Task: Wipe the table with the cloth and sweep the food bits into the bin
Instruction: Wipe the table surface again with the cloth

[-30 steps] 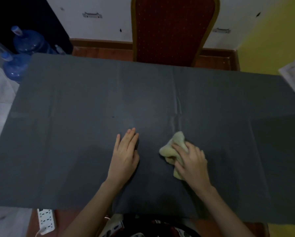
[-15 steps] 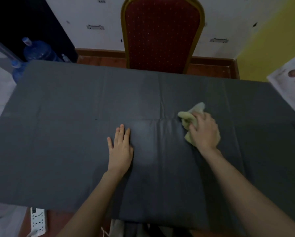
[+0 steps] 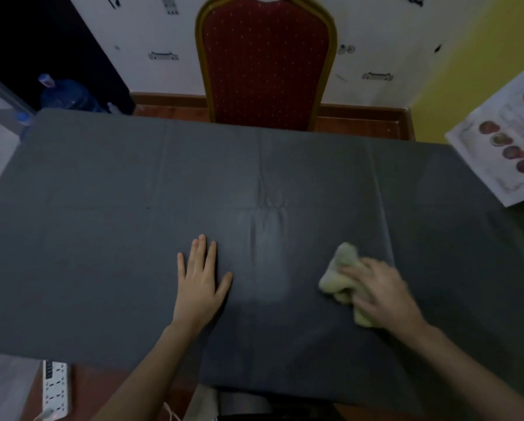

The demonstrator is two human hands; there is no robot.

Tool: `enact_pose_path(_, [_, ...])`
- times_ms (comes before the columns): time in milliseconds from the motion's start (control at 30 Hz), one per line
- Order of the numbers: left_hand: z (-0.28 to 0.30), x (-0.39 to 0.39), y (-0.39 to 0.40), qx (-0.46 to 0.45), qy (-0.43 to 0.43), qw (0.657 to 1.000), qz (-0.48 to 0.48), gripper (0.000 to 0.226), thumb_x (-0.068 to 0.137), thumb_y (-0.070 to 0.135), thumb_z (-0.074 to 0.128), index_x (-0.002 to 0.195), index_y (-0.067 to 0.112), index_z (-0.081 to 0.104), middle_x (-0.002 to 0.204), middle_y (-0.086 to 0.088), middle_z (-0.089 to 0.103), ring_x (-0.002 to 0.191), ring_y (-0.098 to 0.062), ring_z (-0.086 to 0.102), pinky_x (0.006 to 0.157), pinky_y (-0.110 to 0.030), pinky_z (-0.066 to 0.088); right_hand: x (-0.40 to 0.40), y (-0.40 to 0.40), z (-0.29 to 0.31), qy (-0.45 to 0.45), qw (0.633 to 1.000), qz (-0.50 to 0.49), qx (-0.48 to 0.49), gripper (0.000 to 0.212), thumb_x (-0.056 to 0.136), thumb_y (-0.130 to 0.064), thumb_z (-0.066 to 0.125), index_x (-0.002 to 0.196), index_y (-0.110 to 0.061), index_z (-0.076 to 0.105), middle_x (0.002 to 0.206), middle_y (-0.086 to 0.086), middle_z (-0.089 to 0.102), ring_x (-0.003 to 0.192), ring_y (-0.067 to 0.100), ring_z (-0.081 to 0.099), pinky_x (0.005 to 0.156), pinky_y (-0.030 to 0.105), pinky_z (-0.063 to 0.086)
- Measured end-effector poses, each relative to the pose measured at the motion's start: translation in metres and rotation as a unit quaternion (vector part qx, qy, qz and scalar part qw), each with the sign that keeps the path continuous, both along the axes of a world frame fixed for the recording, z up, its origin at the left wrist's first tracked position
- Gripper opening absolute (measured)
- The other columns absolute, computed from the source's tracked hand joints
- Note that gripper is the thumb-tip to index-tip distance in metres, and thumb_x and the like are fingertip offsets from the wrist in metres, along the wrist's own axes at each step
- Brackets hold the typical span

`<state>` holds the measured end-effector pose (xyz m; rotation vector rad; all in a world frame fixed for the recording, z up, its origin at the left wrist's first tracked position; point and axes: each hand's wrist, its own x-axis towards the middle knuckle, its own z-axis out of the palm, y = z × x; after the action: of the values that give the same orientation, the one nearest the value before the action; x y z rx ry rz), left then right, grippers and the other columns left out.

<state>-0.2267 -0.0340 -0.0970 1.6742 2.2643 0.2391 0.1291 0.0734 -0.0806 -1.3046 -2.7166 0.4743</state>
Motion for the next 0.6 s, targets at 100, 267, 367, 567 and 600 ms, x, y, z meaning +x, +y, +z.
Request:
enact_pose_path(100, [0.003, 0.005, 0.003, 0.000, -0.007, 1.000, 0.013, 0.081, 0.087, 0.057, 0.026, 0.151, 0.008, 0.022, 0.161, -0.012, 0.009, 0.150, -0.024, 0.001, 0.121, -0.049, -0.002, 0.023, 0.043, 0.007, 0.010, 0.985, -0.171, 0.014, 0.048, 0.078, -0.034, 0.052, 0.124, -0.022, 0.055, 0.108, 0.015, 0.054, 0.091, 0.038, 0.055, 0.077, 0.039, 0.037])
enact_pose_path(267, [0.008, 0.005, 0.008, -0.004, -0.017, 0.999, 0.028, 0.082, 0.081, 0.058, 0.027, 0.148, 0.011, 0.032, 0.161, -0.010, 0.012, 0.150, -0.023, 0.005, 0.121, -0.048, 0.000, -0.041, 0.098, 0.006, 0.013, 0.957, -0.289, 0.031, 0.041, 0.082, -0.020, 0.067, 0.121, -0.017, 0.059, 0.112, 0.021, 0.053, 0.098, 0.043, 0.052, 0.081, 0.047, 0.045])
enact_pose_path(367, [0.012, 0.001, 0.013, 0.009, -0.026, 0.999, 0.026, 0.073, 0.085, 0.053, 0.030, 0.143, 0.010, 0.039, 0.160, -0.011, 0.017, 0.149, -0.024, 0.010, 0.121, -0.047, 0.003, -0.105, 0.102, 0.004, 0.047, 0.964, -0.262, 0.015, 0.042, 0.078, -0.020, 0.068, 0.120, -0.019, 0.061, 0.112, 0.021, 0.054, 0.097, 0.043, 0.054, 0.082, 0.048, 0.045])
enact_pose_path(567, [0.015, -0.020, 0.035, 0.025, -0.040, 0.999, 0.028, 0.054, 0.090, 0.021, 0.059, 0.140, 0.008, 0.042, 0.159, -0.013, 0.021, 0.148, -0.027, 0.014, 0.120, -0.048, 0.007, -0.185, 0.047, 0.005, 0.021, 0.999, -0.041, 0.027, 0.050, 0.067, -0.032, 0.067, 0.117, -0.028, 0.063, 0.107, 0.008, 0.058, 0.084, 0.030, 0.057, 0.071, 0.036, 0.044])
enact_pose_path(600, [0.015, -0.024, 0.039, 0.029, -0.043, 0.998, 0.021, 0.053, 0.090, 0.020, 0.059, 0.140, 0.008, 0.042, 0.158, -0.013, 0.021, 0.148, -0.027, 0.014, 0.120, -0.048, 0.007, -0.184, 0.036, 0.005, 0.019, 0.999, -0.018, 0.022, 0.053, 0.067, -0.031, 0.070, 0.119, -0.029, 0.061, 0.109, 0.006, 0.058, 0.084, 0.027, 0.057, 0.072, 0.034, 0.041])
